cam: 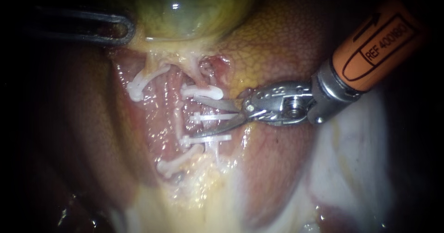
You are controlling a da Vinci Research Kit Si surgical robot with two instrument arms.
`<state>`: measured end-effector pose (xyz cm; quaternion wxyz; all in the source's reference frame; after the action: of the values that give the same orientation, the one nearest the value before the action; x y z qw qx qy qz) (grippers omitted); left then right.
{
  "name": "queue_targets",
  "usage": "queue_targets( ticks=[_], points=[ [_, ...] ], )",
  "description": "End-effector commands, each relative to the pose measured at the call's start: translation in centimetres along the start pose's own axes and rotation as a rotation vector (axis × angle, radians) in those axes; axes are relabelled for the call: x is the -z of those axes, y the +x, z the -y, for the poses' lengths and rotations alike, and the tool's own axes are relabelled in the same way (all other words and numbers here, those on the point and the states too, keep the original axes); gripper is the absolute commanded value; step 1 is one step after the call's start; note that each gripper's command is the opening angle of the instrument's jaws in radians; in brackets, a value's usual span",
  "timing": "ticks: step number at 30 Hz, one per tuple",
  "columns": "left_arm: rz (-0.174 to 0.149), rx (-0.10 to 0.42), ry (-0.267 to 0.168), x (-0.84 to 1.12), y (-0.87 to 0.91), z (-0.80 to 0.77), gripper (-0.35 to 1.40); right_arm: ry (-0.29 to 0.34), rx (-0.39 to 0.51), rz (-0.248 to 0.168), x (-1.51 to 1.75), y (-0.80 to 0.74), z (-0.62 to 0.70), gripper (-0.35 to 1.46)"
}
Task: Go to the cutting position right tube
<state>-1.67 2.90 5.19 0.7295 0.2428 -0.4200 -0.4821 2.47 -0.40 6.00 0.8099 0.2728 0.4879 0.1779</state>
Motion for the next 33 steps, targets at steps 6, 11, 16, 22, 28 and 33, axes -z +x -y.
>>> queue_targets(
  ticks=[6, 11, 16, 22, 28, 33],
  points=[
    [0.000, 0.000, 0.000, 0.00, 0.00, 0.00, -0.35, 0.004, -0.001, 0.000, 0.00, 0.07, 0.09, 1.13],
    [0.000, 0.000, -0.001, 0.00, 0.00, 0.00, -0.35, 0.023, -0.004, -0.004, 0.05, 0.20, 0.25, 1.13],
    [0.000, 0.000, -0.001, 0.00, 0.00, 0.00, -0.35, 0.051, -0.004, -0.010, 0.15, 0.32, 0.43, 1.13],
    [0.000, 0.000, -0.001, -0.01, 0.00, 0.00, -0.35, 0.066, -0.003, -0.012, 0.30, 0.34, 0.53, 1.15],
    [0.000, 0.000, -0.001, -0.01, 0.00, 0.00, -0.35, 0.074, -0.019, -0.010, 0.47, 0.27, 0.49, 1.15],
    [0.000, 0.000, -0.001, -0.01, 0.00, 0.00, -0.35, 0.076, -0.082, -0.008, 0.54, 0.17, 0.34, 1.11]
  ],
)
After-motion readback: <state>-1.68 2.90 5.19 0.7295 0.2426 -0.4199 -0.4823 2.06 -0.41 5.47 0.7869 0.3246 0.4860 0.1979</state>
